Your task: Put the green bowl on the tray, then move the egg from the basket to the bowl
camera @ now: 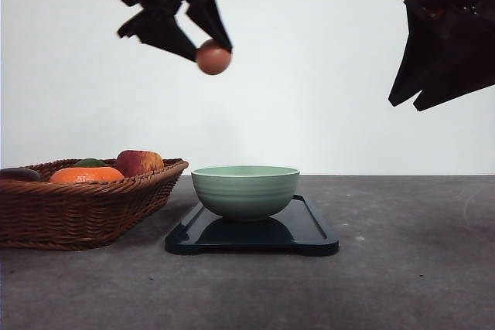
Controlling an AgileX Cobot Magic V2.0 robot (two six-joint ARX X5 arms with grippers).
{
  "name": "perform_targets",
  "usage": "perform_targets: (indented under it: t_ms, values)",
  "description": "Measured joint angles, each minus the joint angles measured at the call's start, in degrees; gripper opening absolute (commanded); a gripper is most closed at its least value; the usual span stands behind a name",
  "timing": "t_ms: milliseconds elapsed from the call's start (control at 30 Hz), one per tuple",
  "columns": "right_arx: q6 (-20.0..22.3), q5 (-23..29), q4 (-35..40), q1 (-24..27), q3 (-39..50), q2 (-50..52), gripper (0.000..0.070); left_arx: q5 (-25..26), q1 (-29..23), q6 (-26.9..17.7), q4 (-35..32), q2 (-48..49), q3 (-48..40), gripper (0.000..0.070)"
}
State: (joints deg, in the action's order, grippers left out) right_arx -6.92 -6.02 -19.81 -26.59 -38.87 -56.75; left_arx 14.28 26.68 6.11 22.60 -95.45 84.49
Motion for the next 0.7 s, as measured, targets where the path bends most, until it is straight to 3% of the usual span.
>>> perform_targets:
  t_ms: [100, 700]
  values:
    - [0.0, 0.0, -0.02, 0.0, 0.0, 0.0, 0.0215, -2.41, 1.97, -1.1, -1.36, -1.72, 0.0, 0.0186]
    - [0.02, 0.0, -0.26, 0.0, 0.0, 0.0, 0.0215, -2.81, 5.68, -2.04, -0.99, -15.71, 0.0, 0.0186]
